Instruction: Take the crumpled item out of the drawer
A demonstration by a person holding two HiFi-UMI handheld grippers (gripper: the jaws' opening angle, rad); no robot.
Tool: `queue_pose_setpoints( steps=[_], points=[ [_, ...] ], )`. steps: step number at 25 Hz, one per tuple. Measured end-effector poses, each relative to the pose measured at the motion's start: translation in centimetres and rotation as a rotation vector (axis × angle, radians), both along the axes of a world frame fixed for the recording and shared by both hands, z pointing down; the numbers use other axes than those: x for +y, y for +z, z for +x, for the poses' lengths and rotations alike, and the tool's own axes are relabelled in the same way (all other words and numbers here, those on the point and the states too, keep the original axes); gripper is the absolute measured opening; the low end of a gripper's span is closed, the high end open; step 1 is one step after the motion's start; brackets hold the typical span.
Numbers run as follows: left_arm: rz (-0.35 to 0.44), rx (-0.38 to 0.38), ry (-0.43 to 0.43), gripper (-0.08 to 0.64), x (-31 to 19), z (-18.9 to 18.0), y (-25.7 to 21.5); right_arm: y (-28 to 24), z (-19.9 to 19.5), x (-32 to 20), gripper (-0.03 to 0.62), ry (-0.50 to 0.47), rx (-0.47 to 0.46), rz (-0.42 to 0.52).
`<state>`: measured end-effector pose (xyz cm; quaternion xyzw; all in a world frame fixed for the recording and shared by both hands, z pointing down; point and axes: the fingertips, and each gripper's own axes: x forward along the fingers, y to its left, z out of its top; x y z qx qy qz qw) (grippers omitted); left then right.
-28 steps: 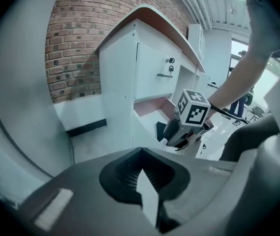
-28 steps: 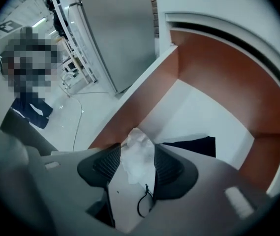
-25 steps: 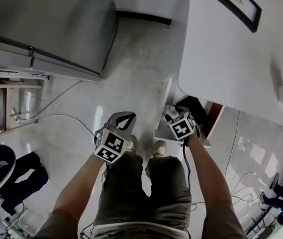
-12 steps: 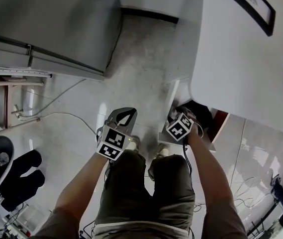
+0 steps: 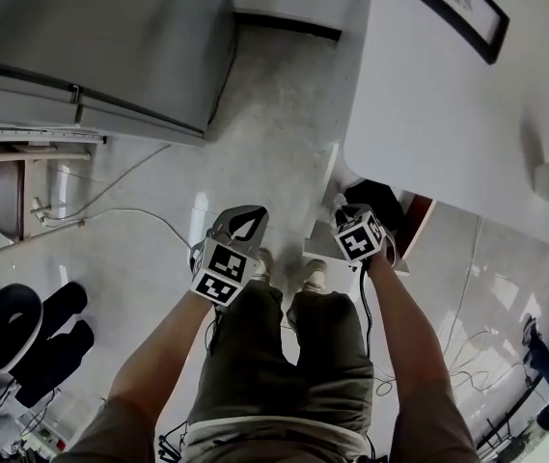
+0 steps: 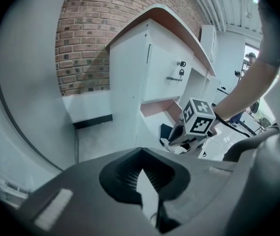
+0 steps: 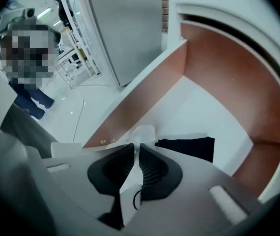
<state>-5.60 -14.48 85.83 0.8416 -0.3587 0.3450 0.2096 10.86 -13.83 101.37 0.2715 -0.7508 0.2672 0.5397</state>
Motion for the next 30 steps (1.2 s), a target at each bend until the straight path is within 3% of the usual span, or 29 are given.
queue_pose_setpoints(
  steps=[3,8,12,18,23,30],
  points=[
    [-0.005,-0.003,-0.002,0.002,0.3,0.1,-2.6,-4.0,0.4,-0.2,0.058,0.059,-0.024,0.009],
    [0.056,-0.073,0.057,0.001,0.1,0.4,-8.3,-12.4,0.7,-0.7,0.060,0.159,-0.108,0.064],
    [0.055,-0.016,0.047,0.001,0.1,1.0,-13.9,-20.2,1.0,-0.3,0.060,0.213,-0.160,0.129],
    [0.093,0.036,0.057,0.001,0.1,1.8,-22.6,-33.0,-0.5,1.4,0.061,0.163,-0.227,0.262],
    [0.123,0.088,0.044,0.002,0.3,2.1,-29.6,-42.9,-1.4,2.2,0.061,0.179,-0.263,0.344],
    [0.221,0.156,0.076,0.001,0.5,3.6,-39.8,-54.8,-1.2,2.2,0.061,0.248,-0.349,0.493]
  ],
)
